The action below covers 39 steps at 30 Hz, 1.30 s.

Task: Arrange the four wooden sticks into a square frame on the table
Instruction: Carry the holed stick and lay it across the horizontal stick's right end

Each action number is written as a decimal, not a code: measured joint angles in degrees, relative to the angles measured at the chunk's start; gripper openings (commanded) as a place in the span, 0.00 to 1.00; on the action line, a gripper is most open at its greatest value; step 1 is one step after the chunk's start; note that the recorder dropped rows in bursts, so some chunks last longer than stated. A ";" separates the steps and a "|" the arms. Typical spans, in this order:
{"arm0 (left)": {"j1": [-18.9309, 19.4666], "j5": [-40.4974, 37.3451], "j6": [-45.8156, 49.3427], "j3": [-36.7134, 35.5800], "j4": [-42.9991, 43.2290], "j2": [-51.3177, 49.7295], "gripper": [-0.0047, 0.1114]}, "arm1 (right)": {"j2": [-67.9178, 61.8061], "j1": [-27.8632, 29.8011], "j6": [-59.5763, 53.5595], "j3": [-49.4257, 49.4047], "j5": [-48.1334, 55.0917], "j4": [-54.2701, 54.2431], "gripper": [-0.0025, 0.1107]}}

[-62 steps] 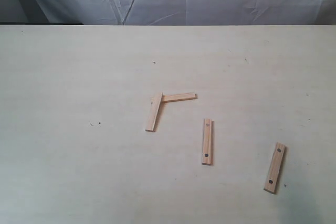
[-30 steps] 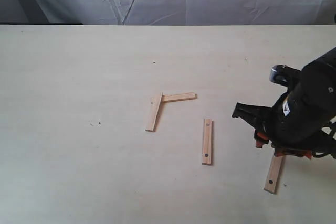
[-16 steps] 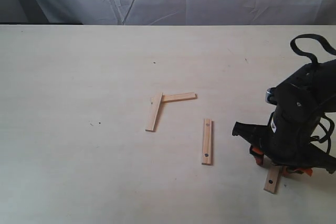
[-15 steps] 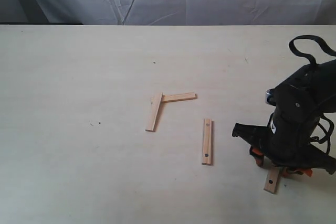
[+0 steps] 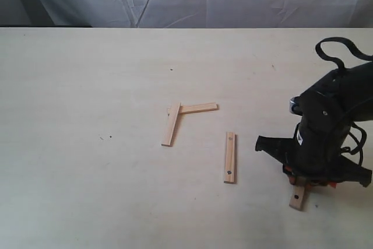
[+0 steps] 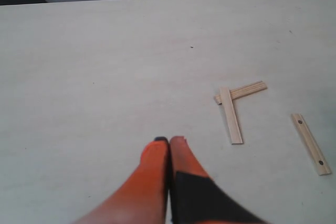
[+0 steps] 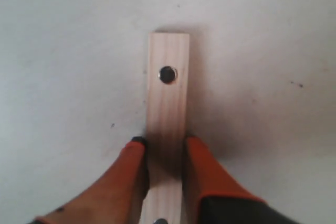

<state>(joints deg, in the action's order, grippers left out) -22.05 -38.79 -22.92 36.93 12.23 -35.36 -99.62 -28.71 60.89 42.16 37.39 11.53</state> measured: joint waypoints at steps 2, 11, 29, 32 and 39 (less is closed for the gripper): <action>0.00 0.00 0.00 0.00 0.00 0.00 0.04 | 0.29 0.00 -1.83 2.20 1.55 0.55 0.02; 0.00 0.00 0.00 0.00 0.00 0.00 0.04 | -0.14 0.00 -20.43 25.69 7.96 -8.30 0.01; 0.00 0.35 0.11 0.00 0.00 0.00 0.04 | -21.42 -5.22 -31.35 47.30 18.05 -16.73 0.01; 0.00 0.35 0.11 0.00 0.00 0.00 0.04 | -22.20 -5.22 -31.35 47.41 16.73 -17.00 0.01; 0.00 0.35 0.11 0.00 0.04 0.00 0.04 | -24.71 -5.22 -30.45 47.41 15.10 -17.13 0.01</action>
<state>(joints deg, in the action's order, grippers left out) -22.05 -38.44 -22.81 36.93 12.27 -35.36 -124.33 -33.92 30.44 89.57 52.49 -5.60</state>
